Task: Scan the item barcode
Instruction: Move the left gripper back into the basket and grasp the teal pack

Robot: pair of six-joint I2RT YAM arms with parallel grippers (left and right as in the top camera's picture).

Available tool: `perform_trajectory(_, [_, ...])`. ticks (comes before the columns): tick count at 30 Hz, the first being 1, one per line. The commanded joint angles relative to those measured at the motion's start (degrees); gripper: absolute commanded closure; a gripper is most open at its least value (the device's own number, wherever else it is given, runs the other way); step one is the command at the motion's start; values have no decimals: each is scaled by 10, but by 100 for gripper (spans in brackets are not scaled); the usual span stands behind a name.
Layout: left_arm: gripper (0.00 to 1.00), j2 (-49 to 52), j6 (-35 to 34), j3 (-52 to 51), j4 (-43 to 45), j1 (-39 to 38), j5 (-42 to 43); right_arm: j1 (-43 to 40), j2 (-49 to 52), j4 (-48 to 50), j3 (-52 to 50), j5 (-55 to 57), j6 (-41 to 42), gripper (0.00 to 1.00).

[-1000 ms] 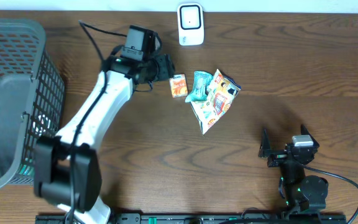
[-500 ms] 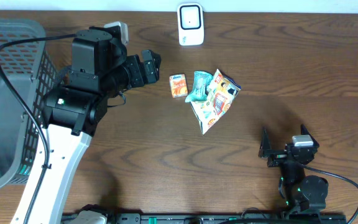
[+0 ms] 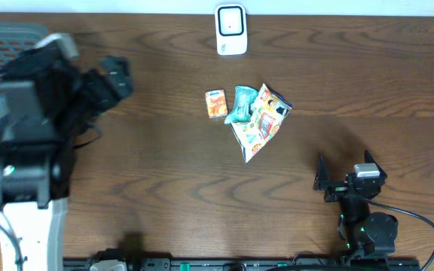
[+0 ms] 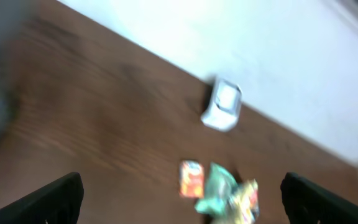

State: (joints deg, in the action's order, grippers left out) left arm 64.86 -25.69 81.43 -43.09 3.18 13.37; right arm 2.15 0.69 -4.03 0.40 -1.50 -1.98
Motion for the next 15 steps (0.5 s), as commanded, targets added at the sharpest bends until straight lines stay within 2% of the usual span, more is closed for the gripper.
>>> perform_trajectory(1, [0,-22,-5,11,-10,81,-4,-2,-3,-3,-1,3,-4,1])
perform_trajectory(6, [0,-19,-5,11,-32,230,-4,-2,-3,-3,-1,3,-4,1])
perform_trajectory(15, [0,38,-5,10,-85,441,-10,-2,-3,-3,-1,3,-4,1])
